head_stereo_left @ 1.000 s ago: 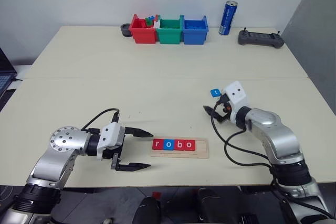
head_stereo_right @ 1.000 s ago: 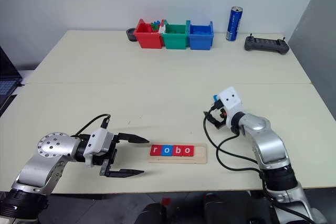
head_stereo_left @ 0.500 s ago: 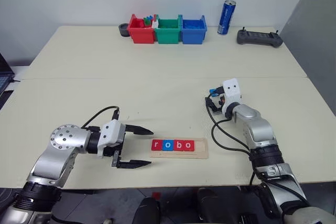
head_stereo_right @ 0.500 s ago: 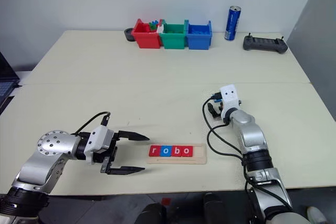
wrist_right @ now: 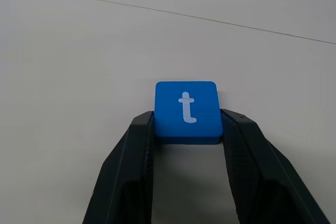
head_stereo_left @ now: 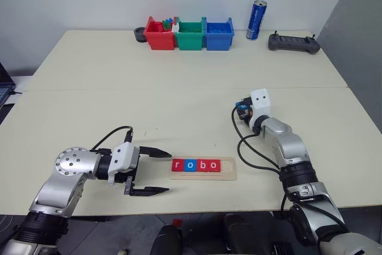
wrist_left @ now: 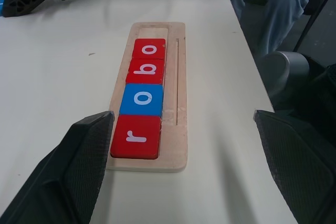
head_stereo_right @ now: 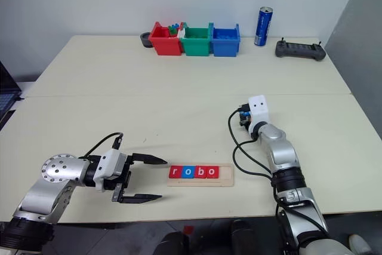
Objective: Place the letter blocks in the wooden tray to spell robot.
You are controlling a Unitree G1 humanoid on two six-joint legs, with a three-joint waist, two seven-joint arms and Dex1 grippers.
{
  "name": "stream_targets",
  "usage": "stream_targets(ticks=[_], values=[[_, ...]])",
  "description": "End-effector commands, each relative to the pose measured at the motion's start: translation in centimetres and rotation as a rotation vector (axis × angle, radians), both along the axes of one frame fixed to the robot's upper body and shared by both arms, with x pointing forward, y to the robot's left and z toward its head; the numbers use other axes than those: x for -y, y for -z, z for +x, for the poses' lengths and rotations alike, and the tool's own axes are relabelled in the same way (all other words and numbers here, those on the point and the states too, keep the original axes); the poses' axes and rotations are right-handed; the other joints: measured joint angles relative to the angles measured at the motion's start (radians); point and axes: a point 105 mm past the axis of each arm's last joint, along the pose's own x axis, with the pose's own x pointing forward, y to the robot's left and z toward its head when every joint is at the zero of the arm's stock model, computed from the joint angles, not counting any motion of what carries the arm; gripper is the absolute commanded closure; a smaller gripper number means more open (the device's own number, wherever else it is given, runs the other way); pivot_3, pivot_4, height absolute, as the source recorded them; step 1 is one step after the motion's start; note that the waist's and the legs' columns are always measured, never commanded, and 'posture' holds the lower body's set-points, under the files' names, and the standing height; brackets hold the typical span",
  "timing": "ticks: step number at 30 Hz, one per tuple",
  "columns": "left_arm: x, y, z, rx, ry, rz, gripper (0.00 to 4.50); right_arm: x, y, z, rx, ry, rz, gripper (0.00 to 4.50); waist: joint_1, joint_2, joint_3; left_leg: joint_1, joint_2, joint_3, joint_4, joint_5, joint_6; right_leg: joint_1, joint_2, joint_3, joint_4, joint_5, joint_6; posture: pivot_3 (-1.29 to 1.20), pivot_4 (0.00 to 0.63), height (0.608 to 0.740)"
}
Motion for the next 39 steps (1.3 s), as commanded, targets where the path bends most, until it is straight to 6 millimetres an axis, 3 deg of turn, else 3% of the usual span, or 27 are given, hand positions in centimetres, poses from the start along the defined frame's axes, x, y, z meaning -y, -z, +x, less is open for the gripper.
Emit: stream_targets(ticks=[1,8,12,26,34,39], values=[[-0.1,-0.4,-0.1,0.028,0.002,-0.022,0.0,1.1,-1.6,-2.5,0.044,-0.004,0.001,3.05,0.002,0.0,0.0,0.0,0.0,0.0,0.0,0.0,0.0,0.0,0.0,0.0,0.0,0.0,0.0,0.0,0.15,0.74],[0.3,-0.4,-0.8,0.03,0.025,-0.042,0.0,1.1,0.1,-11.6,-0.055,-0.017,0.001,3.05,0.002,0.0,0.0,-0.001,0.0,-0.001,-0.001,0.0,0.0,-0.001,0.0,0.0,0.0,0.0,0.0,0.0,0.15,0.74],[0.4,-1.0,-0.6,0.036,0.031,-0.039,0.0,0.9,0.8,-15.4,-0.111,0.024,0.02,3.05,0.001,0.0,0.0,-0.001,0.0,0.0,0.0,0.0,0.0,-0.001,0.0,0.001,0.0,-0.003,0.005,0.0,0.15,0.74],[1.8,-4.6,0.7,0.06,0.058,-0.026,0.0,0.6,2.2,-16.1,-0.195,0.108,0.119,3.05,-0.001,0.0,-0.001,0.001,0.001,0.001,0.0,0.0,0.0,0.0,0.001,0.001,-0.001,-0.003,0.006,0.0,0.15,0.74],[1.6,-4.3,0.6,0.059,0.05,-0.02,0.0,0.6,2.0,-15.7,-0.185,0.118,0.162,0.21,-0.001,-0.001,-0.001,0.001,0.001,0.001,0.0,0.0,0.0,0.0,0.001,0.001,-0.001,-0.003,0.006,0.0,0.15,0.74],[1.1,-3.7,0.5,0.053,0.043,-0.023,0.0,0.4,-0.1,-15.2,-0.093,0.099,0.174,0.06,-0.001,0.0,0.0,0.001,0.001,0.001,0.0,0.0,0.0,0.0,0.001,0.001,-0.001,-0.003,0.006,0.0,0.15,0.74]])
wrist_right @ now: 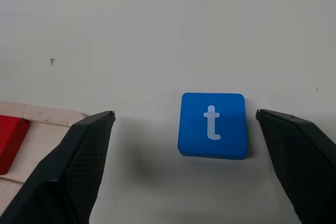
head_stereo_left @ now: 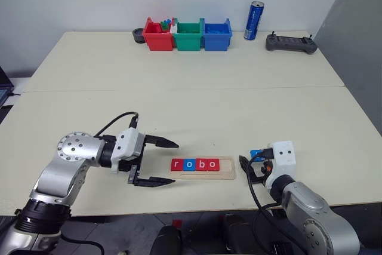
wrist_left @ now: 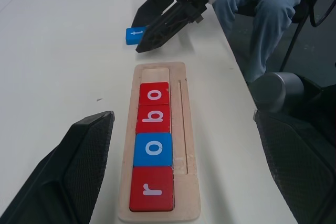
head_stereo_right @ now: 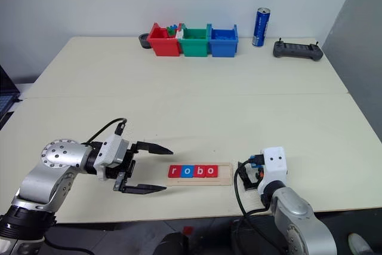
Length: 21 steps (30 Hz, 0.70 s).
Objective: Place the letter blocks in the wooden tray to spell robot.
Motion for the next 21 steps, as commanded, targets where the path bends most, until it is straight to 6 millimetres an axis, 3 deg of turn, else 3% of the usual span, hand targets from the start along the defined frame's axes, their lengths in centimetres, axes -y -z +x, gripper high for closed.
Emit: stream_targets(ticks=[1,5,8,11,14,21], values=[[-0.6,-0.6,0.0,0.031,-0.012,-0.012,0.0,0.4,-2.6,0.7,0.117,0.005,-0.014,0.06,0.0,0.0,0.0,0.0,0.0,0.0,0.0,0.0,0.0,0.0,0.0,0.0,0.0,0.0,0.0,0.0,0.15,0.74],[-0.8,-0.5,-0.2,0.007,-0.021,-0.019,0.0,0.3,-5.5,1.5,0.236,-0.1,-0.047,0.06,0.0,0.0,0.0,0.0,0.0,0.0,0.0,0.0,0.0,0.0,0.0,0.0,0.0,0.0,0.0,0.0,0.15,0.74],[-0.9,-0.3,-0.3,0.001,-0.014,-0.004,0.0,-0.5,-6.8,1.3,0.273,-0.373,-0.1,0.06,0.0,0.001,0.0,-0.001,0.0,0.0,0.0,0.0,0.0,0.0,0.0,0.0,-0.001,0.0,0.0,0.0,0.15,0.74],[-0.5,-0.5,-0.2,0.003,-0.003,-0.002,0.0,-0.4,-6.6,0.4,0.222,-0.627,-0.165,0.06,0.001,0.0,0.0,-0.001,-0.001,0.001,0.0,0.0,0.0,0.0,-0.001,0.0,-0.002,0.0,0.0,0.0,0.15,0.74],[-0.1,-0.4,-0.2,0.02,0.02,0.027,0.0,1.4,-5.6,0.4,0.158,-0.82,-0.328,0.06,0.002,0.0,0.001,-0.001,-0.001,0.0,0.0,0.0,0.001,0.0,0.0,-0.001,-0.001,0.0,0.0,0.0,0.15,0.74],[0.9,-0.9,-0.3,0.03,0.036,0.031,0.0,3.5,-3.1,1.5,0.061,-1.007,-0.436,0.06,0.0,-0.001,0.001,-0.001,0.0,0.001,0.0,0.0,0.001,0.001,0.0,0.0,-0.001,0.0,0.0,0.0,0.15,0.74]])
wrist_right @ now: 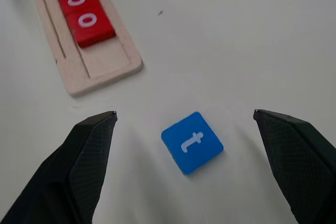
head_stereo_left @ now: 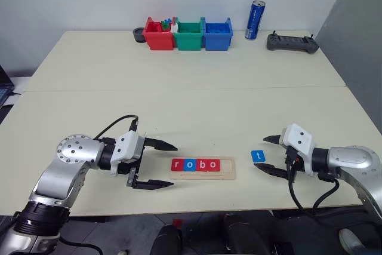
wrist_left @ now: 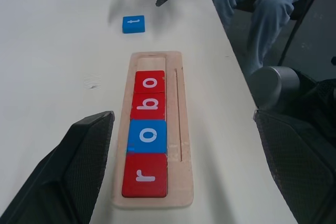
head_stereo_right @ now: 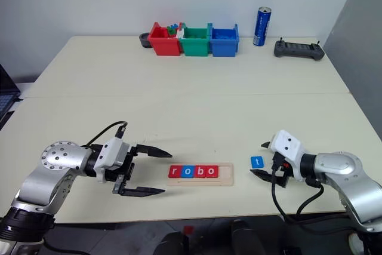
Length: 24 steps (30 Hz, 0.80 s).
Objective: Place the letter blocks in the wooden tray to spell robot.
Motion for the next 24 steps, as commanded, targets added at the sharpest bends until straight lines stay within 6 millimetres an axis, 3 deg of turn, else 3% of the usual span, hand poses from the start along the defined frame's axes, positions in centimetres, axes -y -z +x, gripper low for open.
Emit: stream_targets(ticks=[1,13,16,22,24], values=[[0.8,-1.2,-0.2,0.045,0.024,0.007,0.0,0.2,0.1,0.6,0.006,-0.096,-0.039,0.06,-0.001,0.0,0.0,0.0,0.0,0.0,0.0,0.0,0.0,0.0,0.0,0.0,0.0,0.0,-0.001,0.0,0.15,0.74],[1.2,-2.0,-0.1,0.054,0.026,0.031,0.0,-0.1,1.3,2.7,-0.066,-0.181,-0.059,0.06,0.0,0.0,0.0,0.0,0.0,0.0,0.001,0.0,0.0,0.0,0.0,0.0,0.0,0.003,-0.005,0.0,0.15,0.74],[1.0,-1.7,-0.1,0.048,0.022,0.03,0.0,-0.1,1.7,2.8,-0.085,-0.172,-0.05,0.57,0.001,0.0,0.0,0.0,0.0,0.0,0.001,0.0,0.0,0.0,0.0,0.0,0.0,0.003,-0.005,0.0,0.15,0.74],[0.1,-0.8,-0.1,0.04,0.014,0.033,0.0,-0.2,1.5,2.4,-0.096,-0.178,-0.036,2.74,0.001,0.0,0.0,0.0,0.0,0.0,0.001,0.0,0.0,0.0,0.0,0.0,0.0,0.003,-0.005,0.0,0.15,0.74],[-0.1,-0.6,-0.2,0.038,0.011,0.036,0.0,-0.5,0.9,2.0,-0.082,-0.197,-0.035,3.05,0.001,0.0,0.0,0.0,0.0,0.0,0.001,0.0,0.0,0.0,0.0,0.0,0.0,0.003,-0.005,0.0,0.15,0.74]])
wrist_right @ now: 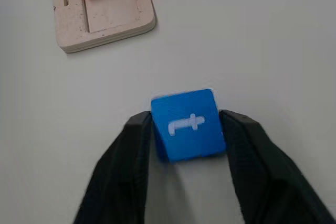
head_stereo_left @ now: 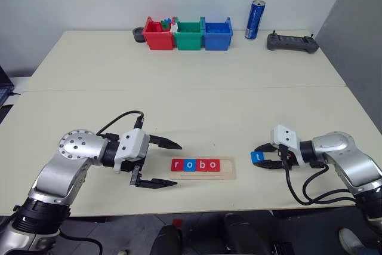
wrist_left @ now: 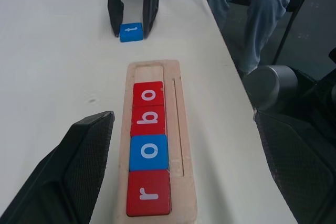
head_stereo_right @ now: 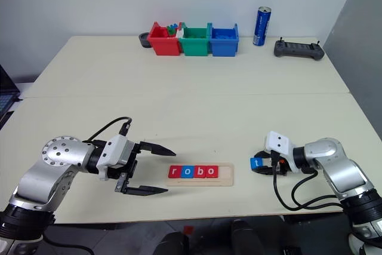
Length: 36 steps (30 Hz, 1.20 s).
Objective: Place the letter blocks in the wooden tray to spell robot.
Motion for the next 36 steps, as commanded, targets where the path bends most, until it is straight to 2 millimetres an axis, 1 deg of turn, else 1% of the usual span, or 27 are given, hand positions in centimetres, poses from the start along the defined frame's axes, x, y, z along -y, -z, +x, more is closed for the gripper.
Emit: stream_targets(ticks=[1,5,7,11,14,19,23,28,36], values=[[-0.4,-0.1,-0.2,0.028,0.001,0.006,0.0,-0.8,-1.8,-0.8,0.043,-0.051,0.015,3.05,0.0,0.0,0.0,0.0,0.0,0.0,0.0,0.0,0.0,0.0,0.0,0.0,0.0,0.0,0.0,0.0,0.15,0.74],[-0.7,0.2,-0.5,0.027,-0.004,0.019,0.0,-2.4,-3.2,-1.8,0.086,-0.104,-0.001,3.05,0.001,0.0,0.0,0.0,0.0,0.0,0.0,0.0,0.0,0.0,0.0,0.0,0.0,0.0,0.0,0.0,0.15,0.74],[-0.7,0.3,-0.6,0.031,0.002,0.034,0.0,-3.4,-3.5,-2.2,0.093,-0.128,-0.01,3.05,0.001,0.0,0.0,0.0,0.0,-0.001,0.0,0.0,0.0,0.0,0.0,0.0,0.0,0.0,0.0,0.0,0.15,0.74],[-0.3,0.1,-0.8,0.037,0.009,0.035,0.0,-5.5,-3.3,-2.8,0.089,-0.155,-0.026,3.05,0.001,0.0,0.0,0.0,0.0,0.0,0.0,0.0,0.0,0.0,0.0,0.0,0.0,0.0,0.0,0.0,0.15,0.74],[-0.1,-0.1,-0.8,0.04,0.011,0.033,0.0,-6.6,-2.8,-2.4,0.086,-0.148,-0.026,3.05,0.002,0.0,0.0,0.0,0.0,-0.001,0.0,0.0,0.0,0.0,0.0,0.0,0.0,0.0,0.0,0.0,0.15,0.74],[0.0,-0.3,-0.8,0.043,0.012,0.035,0.0,-7.5,-2.3,-2.0,0.088,-0.159,-0.042,3.05,0.002,0.0,0.0,0.0,0.0,-0.001,0.0,0.0,0.0,0.0,0.0,0.0,0.0,0.0,0.0,0.0,0.15,0.74],[0.0,-0.2,-0.6,0.043,0.007,0.035,0.0,-7.7,-1.9,-2.0,0.079,-0.172,-0.064,3.05,0.003,0.0,0.0,0.0,0.0,-0.001,0.0,0.0,0.0,0.0,0.0,-0.001,0.0,0.0,0.0,0.0,0.15,0.74],[-0.4,0.4,-0.5,0.037,-0.003,0.031,0.0,-7.8,-1.5,-1.8,0.076,-0.165,-0.076,3.05,0.003,0.0,0.0,0.0,0.0,-0.001,0.0,0.0,0.0,0.0,0.0,-0.001,0.0,0.0,0.0,0.0,0.15,0.74],[-1.0,1.3,-0.6,0.037,-0.005,0.031,0.0,-8.5,-1.5,-1.7,0.067,-0.166,-0.068,3.05,0.004,0.0,0.0,0.0,0.0,-0.001,0.0,0.0,0.0,0.0,0.0,-0.001,0.0,0.0,0.0,0.0,0.15,0.74]])
